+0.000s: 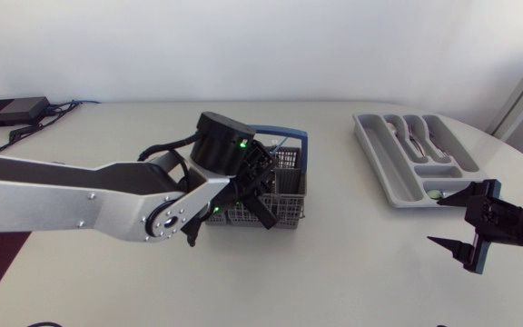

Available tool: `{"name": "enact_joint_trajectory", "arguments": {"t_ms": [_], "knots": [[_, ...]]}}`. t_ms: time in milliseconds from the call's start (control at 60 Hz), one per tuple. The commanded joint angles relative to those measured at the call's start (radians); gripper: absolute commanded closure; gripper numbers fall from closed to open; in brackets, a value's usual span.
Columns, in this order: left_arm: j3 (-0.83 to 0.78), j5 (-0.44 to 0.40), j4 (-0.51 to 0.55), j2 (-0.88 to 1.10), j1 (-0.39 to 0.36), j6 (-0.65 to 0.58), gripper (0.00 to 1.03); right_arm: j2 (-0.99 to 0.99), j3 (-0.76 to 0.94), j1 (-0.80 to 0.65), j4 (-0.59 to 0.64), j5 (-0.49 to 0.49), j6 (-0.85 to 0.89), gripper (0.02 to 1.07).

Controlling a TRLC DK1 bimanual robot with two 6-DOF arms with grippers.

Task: Unload the cutlery basket into the drawer organizer.

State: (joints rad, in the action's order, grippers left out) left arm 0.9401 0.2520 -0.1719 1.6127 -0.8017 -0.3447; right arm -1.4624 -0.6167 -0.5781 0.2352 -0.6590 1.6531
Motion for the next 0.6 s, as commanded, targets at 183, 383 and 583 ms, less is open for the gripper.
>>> {"name": "enact_joint_trajectory", "arguments": {"t_ms": [183,383,583], "knots": [[-0.061,-0.002,-0.077,-0.171,-0.017,-0.004,1.00,0.039,0.060,0.017,0.007,-0.010,-0.006,0.08],[-0.018,-0.007,-0.044,-0.258,-0.014,0.021,1.00,0.139,0.081,0.064,0.007,-0.033,-0.110,0.08],[0.074,-0.062,0.080,-0.286,-0.017,0.125,1.00,0.257,0.104,0.150,0.013,-0.050,-0.262,0.08]]}}
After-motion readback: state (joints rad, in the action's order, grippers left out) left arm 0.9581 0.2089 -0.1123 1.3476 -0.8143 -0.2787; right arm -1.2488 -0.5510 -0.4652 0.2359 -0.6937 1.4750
